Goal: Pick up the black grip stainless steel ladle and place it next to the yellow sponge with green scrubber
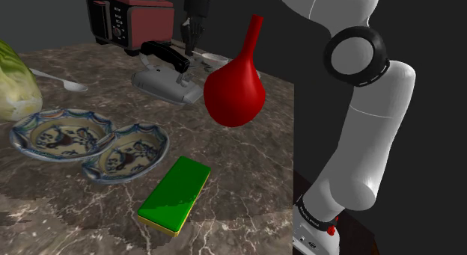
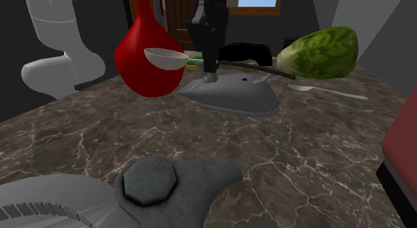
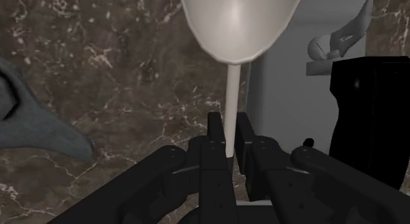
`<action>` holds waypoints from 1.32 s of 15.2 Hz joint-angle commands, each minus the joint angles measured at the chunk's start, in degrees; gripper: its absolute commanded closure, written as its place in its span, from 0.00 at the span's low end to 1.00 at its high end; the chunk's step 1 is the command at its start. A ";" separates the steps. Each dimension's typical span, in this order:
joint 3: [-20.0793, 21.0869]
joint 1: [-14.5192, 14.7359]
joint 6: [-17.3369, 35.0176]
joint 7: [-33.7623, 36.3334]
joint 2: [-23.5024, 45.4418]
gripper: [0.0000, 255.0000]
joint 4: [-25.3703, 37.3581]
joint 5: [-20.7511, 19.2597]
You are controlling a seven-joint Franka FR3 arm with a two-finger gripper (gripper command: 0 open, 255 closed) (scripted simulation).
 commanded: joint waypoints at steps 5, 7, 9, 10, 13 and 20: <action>2.60 4.46 4.12 6.73 -7.90 1.00 -11.29 0.01; 3.60 5.86 5.05 9.06 -9.72 1.00 -13.79 0.08; 4.68 7.23 5.87 11.45 -11.28 1.00 -15.90 0.18; 5.22 7.92 6.24 12.66 -11.97 1.00 -16.82 0.23; 6.96 9.96 7.23 16.36 -13.66 1.00 -19.07 0.40; 11.32 14.76 8.97 25.39 -15.49 1.00 -21.58 0.62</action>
